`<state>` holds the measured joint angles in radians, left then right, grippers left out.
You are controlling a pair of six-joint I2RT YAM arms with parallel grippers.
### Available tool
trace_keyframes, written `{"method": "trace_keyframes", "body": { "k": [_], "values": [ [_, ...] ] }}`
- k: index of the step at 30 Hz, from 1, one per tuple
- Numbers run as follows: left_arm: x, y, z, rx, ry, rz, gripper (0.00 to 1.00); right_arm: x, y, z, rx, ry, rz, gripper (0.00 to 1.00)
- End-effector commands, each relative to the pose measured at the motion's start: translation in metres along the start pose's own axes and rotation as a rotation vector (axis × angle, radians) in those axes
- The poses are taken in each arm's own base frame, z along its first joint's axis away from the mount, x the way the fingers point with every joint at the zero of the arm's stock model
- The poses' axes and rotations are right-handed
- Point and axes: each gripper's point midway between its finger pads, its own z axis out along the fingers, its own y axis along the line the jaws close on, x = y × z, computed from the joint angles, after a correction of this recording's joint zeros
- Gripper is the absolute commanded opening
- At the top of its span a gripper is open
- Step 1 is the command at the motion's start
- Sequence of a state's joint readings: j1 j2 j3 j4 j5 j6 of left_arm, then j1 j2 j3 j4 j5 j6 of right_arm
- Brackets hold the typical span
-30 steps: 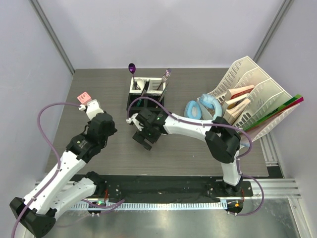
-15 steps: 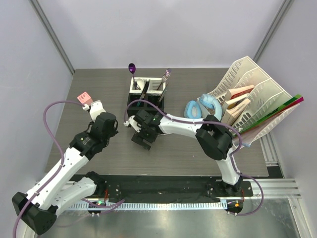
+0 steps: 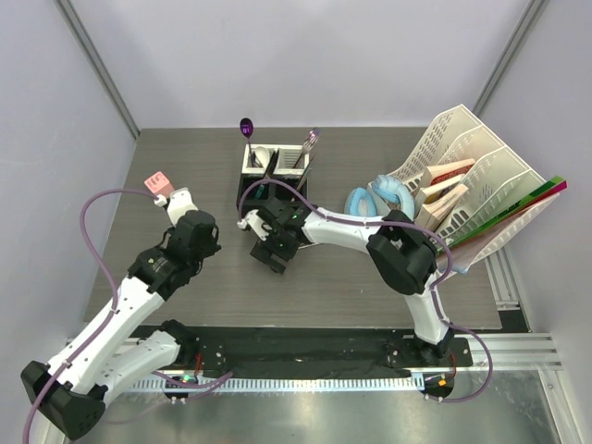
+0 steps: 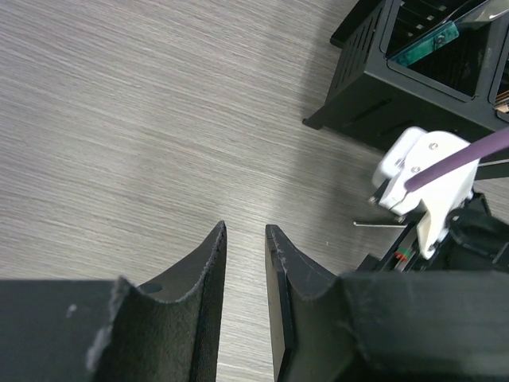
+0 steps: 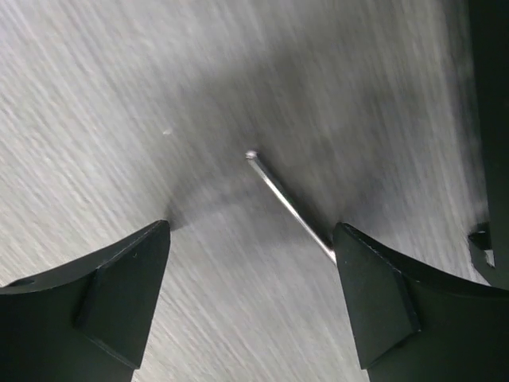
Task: Sort the eating utensils into containers
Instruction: Pick up the chopstick from the center of the board.
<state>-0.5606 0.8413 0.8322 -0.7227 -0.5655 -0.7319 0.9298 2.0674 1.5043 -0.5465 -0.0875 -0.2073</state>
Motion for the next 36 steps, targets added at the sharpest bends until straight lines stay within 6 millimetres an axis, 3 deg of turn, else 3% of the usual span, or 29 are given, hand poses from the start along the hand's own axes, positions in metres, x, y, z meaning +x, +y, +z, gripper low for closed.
{"method": "trace_keyframes", "body": {
  "k": [1, 8, 14, 19, 29, 36],
  "values": [
    [-0.010, 0.000, -0.006, 0.009, -0.023, -0.016, 0.26, 0.011, 0.000, 0.001, -0.057, 0.015, 0.025, 0.85],
    [-0.006, 0.001, -0.005, 0.010, -0.019, -0.020, 0.27, 0.033, 0.010, -0.008, -0.090, 0.055, 0.055, 0.82],
    [-0.003, 0.001, -0.003, 0.010, -0.017, -0.027, 0.27, 0.056, -0.002, -0.009, 0.015, 0.090, 0.048, 0.82],
    [-0.002, 0.002, -0.003, 0.012, -0.016, -0.030, 0.27, 0.064, -0.012, -0.004, 0.066, 0.116, 0.043, 0.79],
    [-0.008, 0.004, -0.006, 0.003, -0.036, -0.018, 0.28, 0.070, -0.007, 0.007, 0.055, 0.151, 0.084, 0.55],
    [-0.015, -0.001, -0.005, 0.012, -0.054, -0.018, 0.29, 0.074, 0.005, 0.004, 0.027, 0.167, 0.102, 0.47]
  ]
}}
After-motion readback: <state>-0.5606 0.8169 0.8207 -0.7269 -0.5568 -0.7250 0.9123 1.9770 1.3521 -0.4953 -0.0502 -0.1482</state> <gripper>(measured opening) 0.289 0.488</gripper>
